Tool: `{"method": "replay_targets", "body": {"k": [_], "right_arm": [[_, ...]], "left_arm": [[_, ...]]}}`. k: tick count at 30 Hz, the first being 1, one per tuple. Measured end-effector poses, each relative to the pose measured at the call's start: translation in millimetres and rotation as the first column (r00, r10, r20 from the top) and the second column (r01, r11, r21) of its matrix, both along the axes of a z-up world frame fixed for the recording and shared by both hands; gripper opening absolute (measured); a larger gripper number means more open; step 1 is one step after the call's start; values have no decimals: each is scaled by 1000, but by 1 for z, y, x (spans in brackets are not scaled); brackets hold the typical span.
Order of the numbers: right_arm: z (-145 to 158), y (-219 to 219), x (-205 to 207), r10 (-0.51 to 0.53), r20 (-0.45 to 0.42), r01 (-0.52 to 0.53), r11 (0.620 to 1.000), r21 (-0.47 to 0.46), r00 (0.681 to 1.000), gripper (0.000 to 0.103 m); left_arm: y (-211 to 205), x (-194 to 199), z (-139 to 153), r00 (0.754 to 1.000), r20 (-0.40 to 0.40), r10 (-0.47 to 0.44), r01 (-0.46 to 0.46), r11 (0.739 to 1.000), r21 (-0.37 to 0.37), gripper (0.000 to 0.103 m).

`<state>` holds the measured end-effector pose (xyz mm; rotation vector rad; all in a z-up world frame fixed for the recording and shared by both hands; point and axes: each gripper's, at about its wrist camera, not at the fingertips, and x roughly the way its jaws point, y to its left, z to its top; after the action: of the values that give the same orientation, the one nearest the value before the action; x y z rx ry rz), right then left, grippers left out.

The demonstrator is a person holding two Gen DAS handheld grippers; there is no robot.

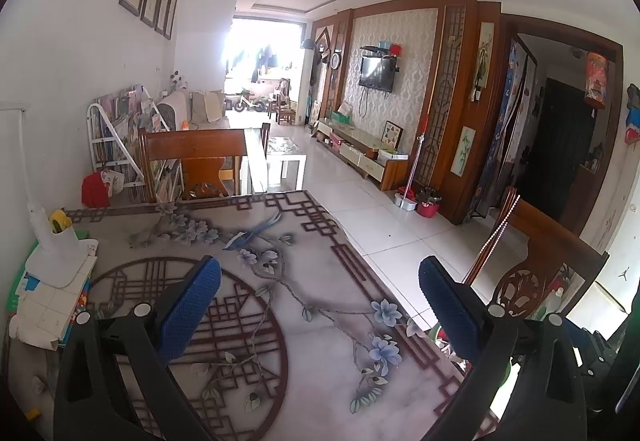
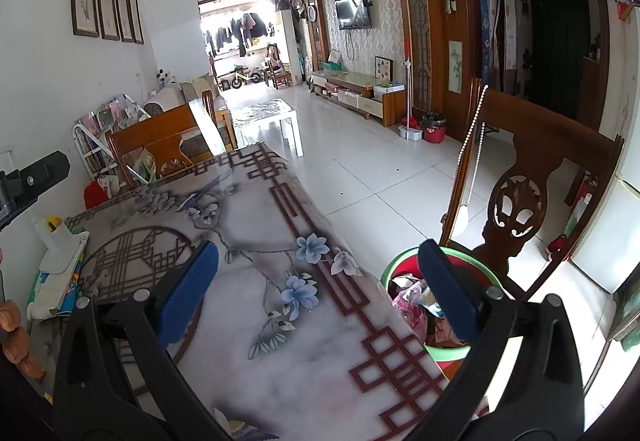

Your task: Collect trash

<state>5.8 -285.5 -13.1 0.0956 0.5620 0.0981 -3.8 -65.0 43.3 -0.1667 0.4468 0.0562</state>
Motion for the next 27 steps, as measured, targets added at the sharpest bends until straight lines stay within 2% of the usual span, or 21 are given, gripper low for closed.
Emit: {"method": "replay_targets", "body": {"k": [27], "right_arm": [[-13, 7, 18, 24, -71, -23, 1000, 16, 997, 98]], "left_arm": [[7, 11, -10, 999, -36, -1, 0, 1000, -6, 95]]}}
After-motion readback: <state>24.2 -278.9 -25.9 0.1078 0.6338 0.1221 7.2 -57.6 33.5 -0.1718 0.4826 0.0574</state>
